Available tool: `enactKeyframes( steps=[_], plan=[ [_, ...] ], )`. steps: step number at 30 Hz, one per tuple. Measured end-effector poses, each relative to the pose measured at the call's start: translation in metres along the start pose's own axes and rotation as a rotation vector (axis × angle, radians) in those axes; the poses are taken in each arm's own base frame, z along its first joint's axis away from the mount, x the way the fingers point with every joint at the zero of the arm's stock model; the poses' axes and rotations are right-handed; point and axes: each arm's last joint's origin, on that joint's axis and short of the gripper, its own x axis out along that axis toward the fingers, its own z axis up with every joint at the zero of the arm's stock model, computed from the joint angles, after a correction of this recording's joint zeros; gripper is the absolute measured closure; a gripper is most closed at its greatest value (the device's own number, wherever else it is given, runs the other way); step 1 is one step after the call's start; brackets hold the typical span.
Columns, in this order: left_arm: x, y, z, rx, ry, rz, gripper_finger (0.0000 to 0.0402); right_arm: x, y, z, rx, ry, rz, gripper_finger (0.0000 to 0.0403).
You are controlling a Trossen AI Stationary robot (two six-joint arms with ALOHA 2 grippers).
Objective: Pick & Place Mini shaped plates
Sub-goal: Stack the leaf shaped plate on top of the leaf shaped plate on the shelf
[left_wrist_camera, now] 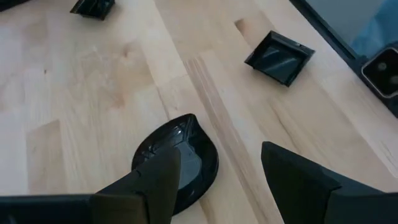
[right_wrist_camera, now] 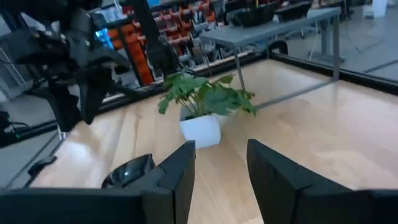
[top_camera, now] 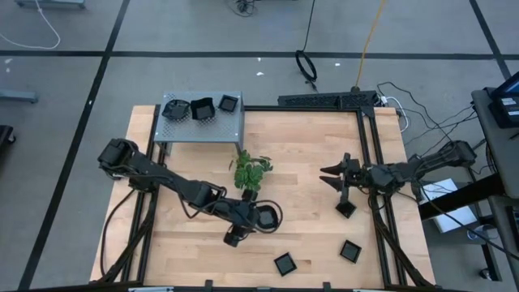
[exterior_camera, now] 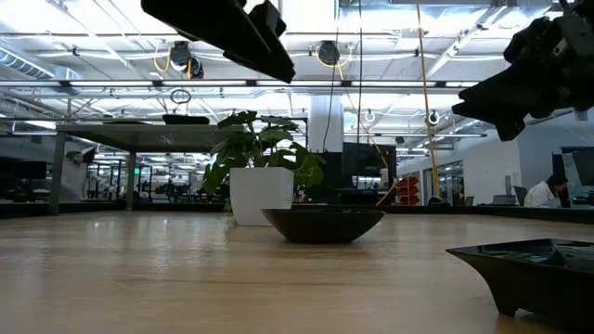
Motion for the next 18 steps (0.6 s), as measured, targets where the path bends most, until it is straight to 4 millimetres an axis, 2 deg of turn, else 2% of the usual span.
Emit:
enactKeyframes(
  steps=[5, 8, 14, 18],
  plan=[
    [0.006, -0.001, -0.005, 0.058, 0.042, -0.007, 0.0172, -0.001, 0.003, 0.008, 0.052, -0.093, 0.034, 0.0271],
    [0.015, -0.001, -0.007, 0.080, 0.038, -0.004, 0.0172, 0.000, 0.003, 0.008, 0.058, -0.086, 0.042, 0.0271],
    [0.042, -0.005, -0.021, 0.142, 0.103, -0.026, 0.0172, 0.000, 0.004, 0.009, 0.175, -0.088, 0.078, 0.0271],
    [0.058, -0.006, -0.030, 0.172, 0.137, -0.012, 0.0172, 0.000, 0.004, 0.009, 0.183, -0.084, 0.077, 0.0271]
  ],
)
